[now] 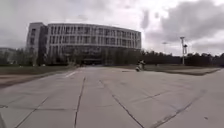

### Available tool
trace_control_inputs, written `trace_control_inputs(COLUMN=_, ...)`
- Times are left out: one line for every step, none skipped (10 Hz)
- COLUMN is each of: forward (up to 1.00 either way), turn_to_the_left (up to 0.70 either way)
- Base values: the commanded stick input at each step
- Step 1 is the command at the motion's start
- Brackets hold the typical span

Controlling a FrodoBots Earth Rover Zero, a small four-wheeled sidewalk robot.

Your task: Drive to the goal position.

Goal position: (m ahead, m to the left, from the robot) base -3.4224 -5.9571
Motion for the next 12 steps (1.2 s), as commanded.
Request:
trace_control_inputs(forward=0.7, turn_to_the_left=0.23)
trace_control_inputs(forward=0.7, turn_to_the_left=0.35)
trace_control_inputs(forward=0.7, turn_to_the_left=0.21)
trace_control_inputs(forward=0.7, turn_to_the_left=0.0)
trace_control_inputs(forward=0.7, turn_to_the_left=0.0)
trace_control_inputs(forward=0.7, turn_to_the_left=0.05)
trace_control_inputs(forward=0.7, turn_to_the_left=0.2)
trace_control_inputs(forward=0.7, turn_to_the_left=0.17)
trace_control_inputs(forward=0.7, turn_to_the_left=0.0)
trace_control_inputs(forward=0.7, turn_to_the_left=0.0)
trace_control_inputs(forward=0.7, turn_to_the_left=0.0)
trace_control_inputs(forward=0.7, turn_to_the_left=0.0)
